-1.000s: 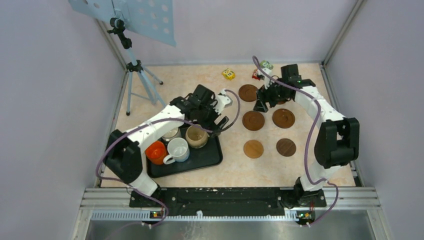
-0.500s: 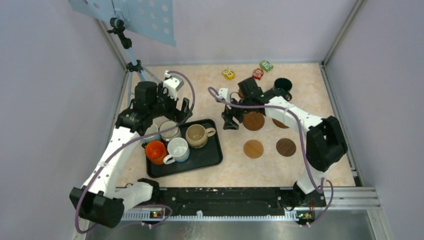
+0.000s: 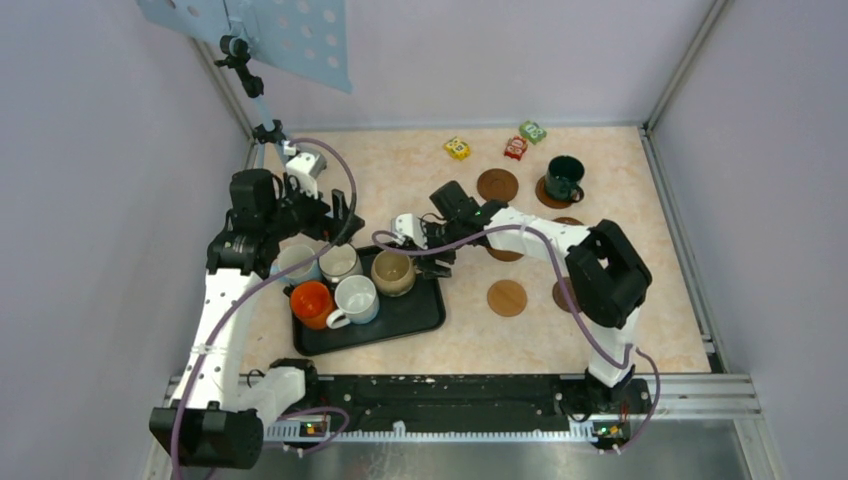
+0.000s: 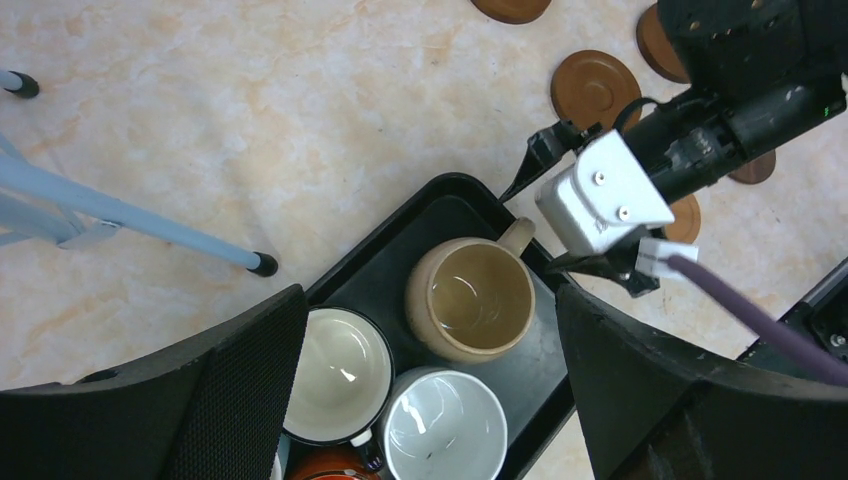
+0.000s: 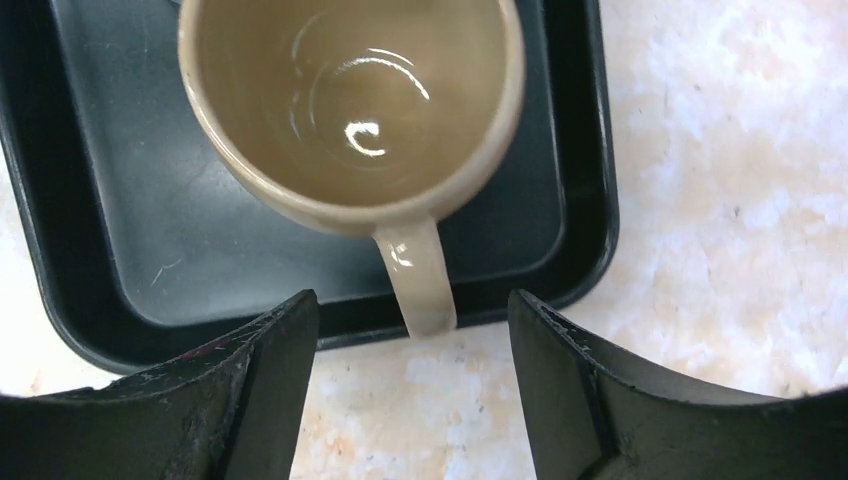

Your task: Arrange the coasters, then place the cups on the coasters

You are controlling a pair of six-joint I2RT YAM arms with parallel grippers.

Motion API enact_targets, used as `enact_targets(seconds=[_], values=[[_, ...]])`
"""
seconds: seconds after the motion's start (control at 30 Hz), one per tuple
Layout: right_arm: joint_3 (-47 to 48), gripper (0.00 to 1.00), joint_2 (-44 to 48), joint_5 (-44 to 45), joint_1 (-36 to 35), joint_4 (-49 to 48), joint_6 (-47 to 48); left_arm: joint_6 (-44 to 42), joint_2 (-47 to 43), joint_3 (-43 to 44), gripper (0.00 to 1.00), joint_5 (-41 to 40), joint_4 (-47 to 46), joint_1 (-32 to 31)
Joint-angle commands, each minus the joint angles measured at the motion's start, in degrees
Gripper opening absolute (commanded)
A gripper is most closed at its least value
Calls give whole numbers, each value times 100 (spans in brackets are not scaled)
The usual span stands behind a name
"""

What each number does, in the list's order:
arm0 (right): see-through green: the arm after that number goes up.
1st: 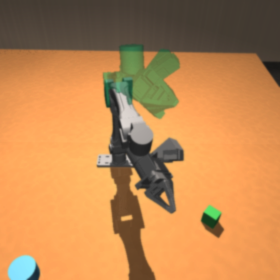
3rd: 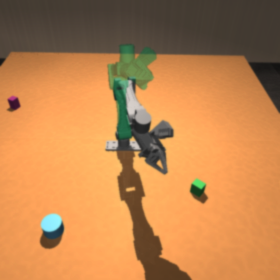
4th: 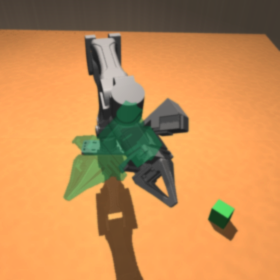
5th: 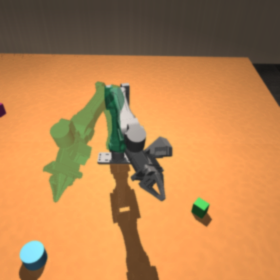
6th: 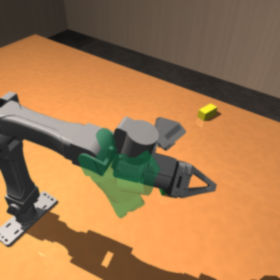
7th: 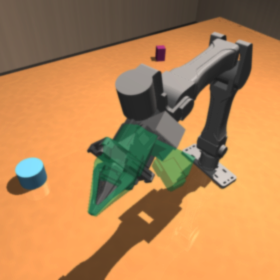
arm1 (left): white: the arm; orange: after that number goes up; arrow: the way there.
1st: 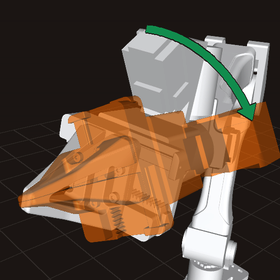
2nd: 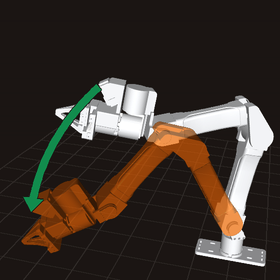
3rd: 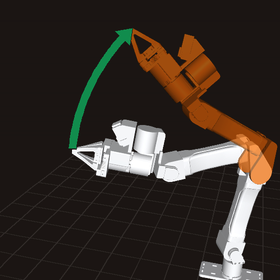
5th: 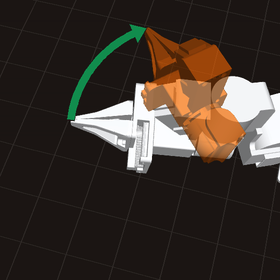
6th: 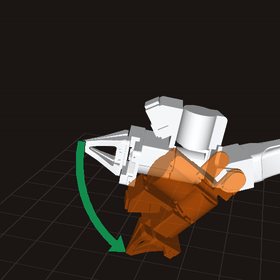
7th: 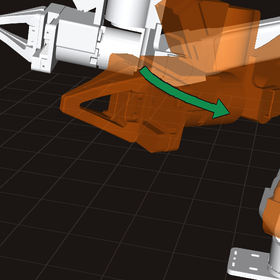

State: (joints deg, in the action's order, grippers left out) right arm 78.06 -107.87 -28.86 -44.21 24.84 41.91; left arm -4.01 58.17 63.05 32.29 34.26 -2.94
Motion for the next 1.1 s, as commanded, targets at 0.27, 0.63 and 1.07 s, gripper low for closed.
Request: enact_targets(seconds=[0.27, 0.63, 1.07], values=[[-13, 58, -171, 318, -657, -502, 839, 252, -122, -63, 99, 480, -363, 395], [-315, 40, -75, 399, -669, -630, 346, 280, -89, -78, 99, 557, -420, 430], [-612, 0, 471, 578, -607, -902, -886, 278, -104, -108, 99, 521, -432, 443]])
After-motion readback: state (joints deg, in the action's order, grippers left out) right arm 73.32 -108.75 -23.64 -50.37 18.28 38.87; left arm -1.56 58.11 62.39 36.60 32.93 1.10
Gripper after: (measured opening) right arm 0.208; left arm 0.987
